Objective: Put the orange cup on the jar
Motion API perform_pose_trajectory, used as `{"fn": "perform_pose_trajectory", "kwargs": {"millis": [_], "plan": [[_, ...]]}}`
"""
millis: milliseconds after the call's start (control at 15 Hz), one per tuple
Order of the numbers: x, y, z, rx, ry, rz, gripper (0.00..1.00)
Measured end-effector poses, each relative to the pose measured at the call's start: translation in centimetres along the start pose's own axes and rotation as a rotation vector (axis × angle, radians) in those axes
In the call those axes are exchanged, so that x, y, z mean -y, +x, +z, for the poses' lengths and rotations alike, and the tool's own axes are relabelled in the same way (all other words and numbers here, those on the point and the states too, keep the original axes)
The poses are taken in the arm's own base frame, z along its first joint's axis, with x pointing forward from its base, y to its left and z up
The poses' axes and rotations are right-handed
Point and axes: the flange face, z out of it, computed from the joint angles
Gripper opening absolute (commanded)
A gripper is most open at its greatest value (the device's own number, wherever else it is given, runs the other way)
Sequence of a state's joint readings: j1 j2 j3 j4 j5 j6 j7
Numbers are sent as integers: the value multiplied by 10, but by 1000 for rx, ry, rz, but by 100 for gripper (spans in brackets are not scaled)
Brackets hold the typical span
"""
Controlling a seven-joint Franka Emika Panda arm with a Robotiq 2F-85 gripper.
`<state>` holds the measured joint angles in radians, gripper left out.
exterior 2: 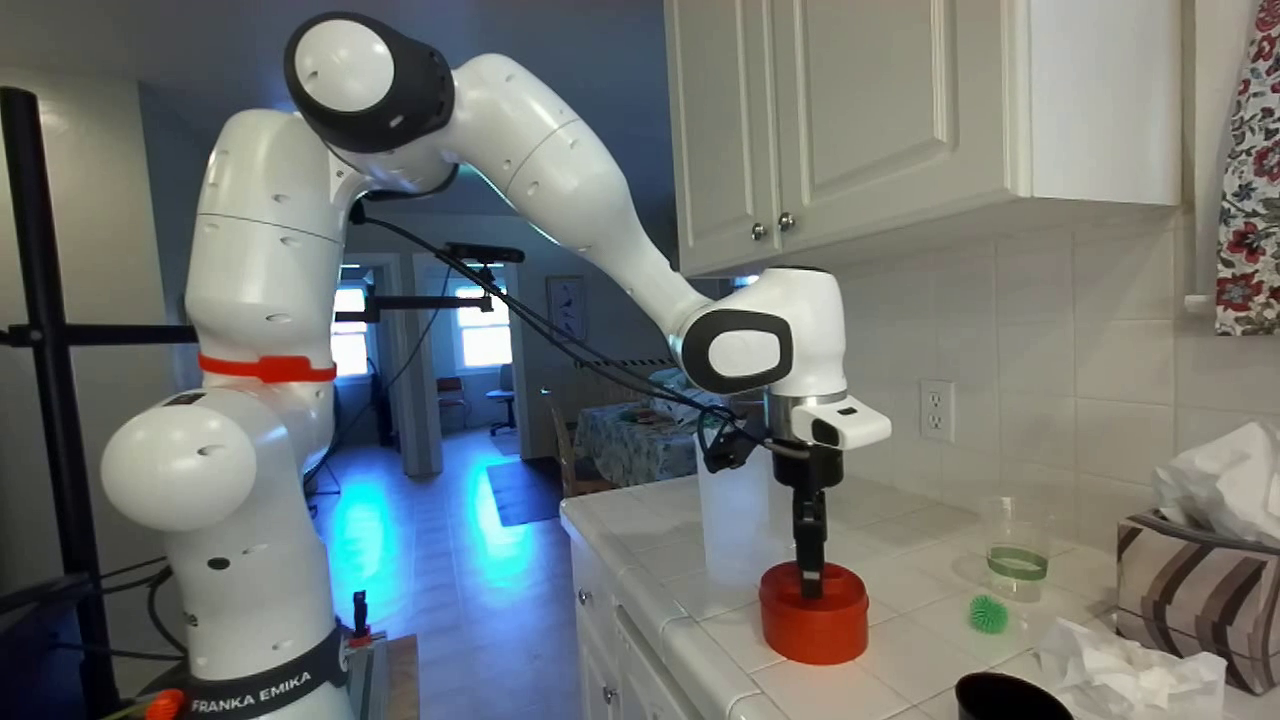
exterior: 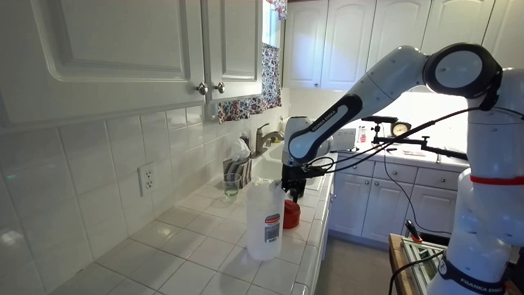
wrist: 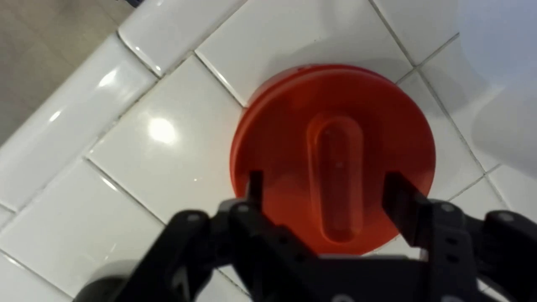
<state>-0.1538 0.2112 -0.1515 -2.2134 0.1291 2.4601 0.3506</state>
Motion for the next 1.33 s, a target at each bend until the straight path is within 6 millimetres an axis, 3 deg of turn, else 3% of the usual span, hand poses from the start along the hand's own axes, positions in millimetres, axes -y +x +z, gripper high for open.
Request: {"fn": "perform_pose_trajectory", "kwargs": {"millis": [333,800,1067,1333], "plan": [[0,1,5,5,-5,0,6],[-8,13,-6,-13,-3,21,8],[-33,27,-36,-21,-14,59,8],[-42,22,-69,7,-3,47,8]]}}
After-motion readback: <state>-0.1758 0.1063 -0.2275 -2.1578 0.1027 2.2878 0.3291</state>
